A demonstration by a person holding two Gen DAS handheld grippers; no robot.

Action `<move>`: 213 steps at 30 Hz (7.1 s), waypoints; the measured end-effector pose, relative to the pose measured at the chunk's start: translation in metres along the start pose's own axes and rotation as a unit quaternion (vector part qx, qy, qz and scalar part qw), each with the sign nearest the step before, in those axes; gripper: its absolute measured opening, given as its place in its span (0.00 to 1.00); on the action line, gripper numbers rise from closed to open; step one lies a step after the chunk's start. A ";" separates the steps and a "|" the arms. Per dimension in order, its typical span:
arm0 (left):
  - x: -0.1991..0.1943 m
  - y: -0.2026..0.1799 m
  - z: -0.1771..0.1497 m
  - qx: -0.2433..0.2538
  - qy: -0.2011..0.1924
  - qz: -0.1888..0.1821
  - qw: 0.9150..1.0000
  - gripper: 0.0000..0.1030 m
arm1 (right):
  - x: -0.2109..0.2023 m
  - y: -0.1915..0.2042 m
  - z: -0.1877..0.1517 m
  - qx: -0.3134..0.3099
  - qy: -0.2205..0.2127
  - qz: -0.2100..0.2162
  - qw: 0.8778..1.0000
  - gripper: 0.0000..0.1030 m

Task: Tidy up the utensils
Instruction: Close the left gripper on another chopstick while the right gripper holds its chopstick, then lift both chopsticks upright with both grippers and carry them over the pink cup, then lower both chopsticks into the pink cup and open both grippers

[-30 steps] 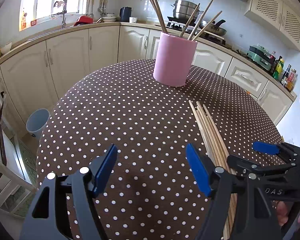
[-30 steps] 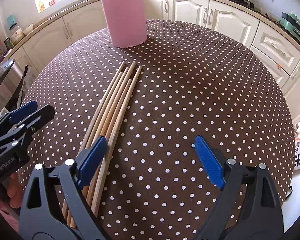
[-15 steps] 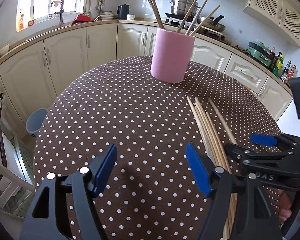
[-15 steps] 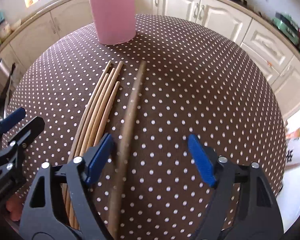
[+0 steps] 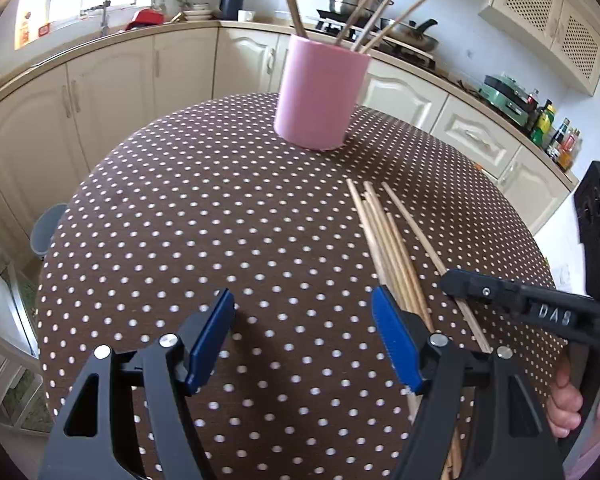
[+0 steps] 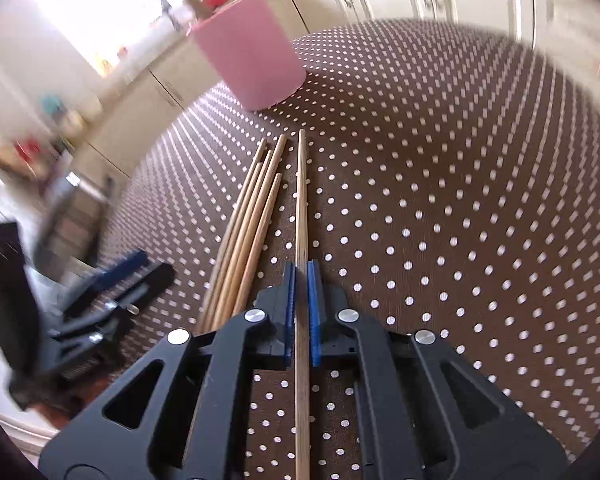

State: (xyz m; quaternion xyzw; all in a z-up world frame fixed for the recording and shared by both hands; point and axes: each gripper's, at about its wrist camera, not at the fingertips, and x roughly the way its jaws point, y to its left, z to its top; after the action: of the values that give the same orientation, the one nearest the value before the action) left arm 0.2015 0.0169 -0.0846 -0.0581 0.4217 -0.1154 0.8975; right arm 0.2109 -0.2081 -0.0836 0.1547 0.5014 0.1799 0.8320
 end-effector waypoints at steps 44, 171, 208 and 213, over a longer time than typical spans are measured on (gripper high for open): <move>0.035 -0.053 0.031 0.018 0.073 0.086 0.994 0.85 | -0.003 -0.010 -0.010 -0.011 -0.013 0.024 1.000 0.07; 0.041 -0.040 0.249 -0.022 -0.424 0.013 0.905 0.06 | -0.007 0.071 0.171 -0.089 -0.445 0.015 0.891 0.07; 0.051 -0.013 0.175 0.010 -0.330 0.033 0.943 0.09 | 0.032 0.076 0.125 -0.112 -0.283 -0.004 0.952 0.08; 0.047 -0.013 0.172 0.015 -0.317 0.056 0.947 0.10 | 0.025 0.078 0.121 -0.110 -0.279 -0.012 0.954 0.08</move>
State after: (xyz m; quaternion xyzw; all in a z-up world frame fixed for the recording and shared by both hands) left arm 0.3608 -0.0065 -0.0069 -0.0542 0.1159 -0.0471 0.9907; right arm 0.3179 -0.1367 -0.0144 0.1006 0.2280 0.1736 0.9528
